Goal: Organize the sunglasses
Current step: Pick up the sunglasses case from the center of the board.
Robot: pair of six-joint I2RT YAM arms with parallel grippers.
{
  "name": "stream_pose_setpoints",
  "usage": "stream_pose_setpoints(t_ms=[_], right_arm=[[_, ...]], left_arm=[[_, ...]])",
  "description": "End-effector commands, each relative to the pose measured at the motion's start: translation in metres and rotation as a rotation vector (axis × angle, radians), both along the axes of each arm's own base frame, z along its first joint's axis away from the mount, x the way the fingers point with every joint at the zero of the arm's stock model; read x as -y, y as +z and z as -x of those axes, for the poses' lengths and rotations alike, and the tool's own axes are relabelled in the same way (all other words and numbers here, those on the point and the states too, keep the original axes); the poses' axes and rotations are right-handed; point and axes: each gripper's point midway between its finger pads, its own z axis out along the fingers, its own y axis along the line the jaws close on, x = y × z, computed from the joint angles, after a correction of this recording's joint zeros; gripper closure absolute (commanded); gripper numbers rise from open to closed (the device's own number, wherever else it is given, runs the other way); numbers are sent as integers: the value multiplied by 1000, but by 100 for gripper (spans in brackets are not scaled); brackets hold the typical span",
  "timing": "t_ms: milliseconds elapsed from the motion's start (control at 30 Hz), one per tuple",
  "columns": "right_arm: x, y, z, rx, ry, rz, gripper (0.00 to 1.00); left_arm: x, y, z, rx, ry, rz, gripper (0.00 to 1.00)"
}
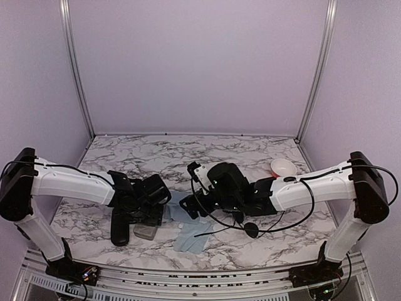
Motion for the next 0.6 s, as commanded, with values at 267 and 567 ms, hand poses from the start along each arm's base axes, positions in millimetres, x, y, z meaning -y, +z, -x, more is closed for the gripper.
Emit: stream_pose_setpoints(t_ms=[267, 567], right_arm=[[-34, 82, 10, 124, 168, -169, 7], [5, 108, 51, 358, 454, -218, 2]], left_arm=[[9, 123, -12, 122, -246, 234, 41], [44, 164, 0, 201, -572, 322, 45]])
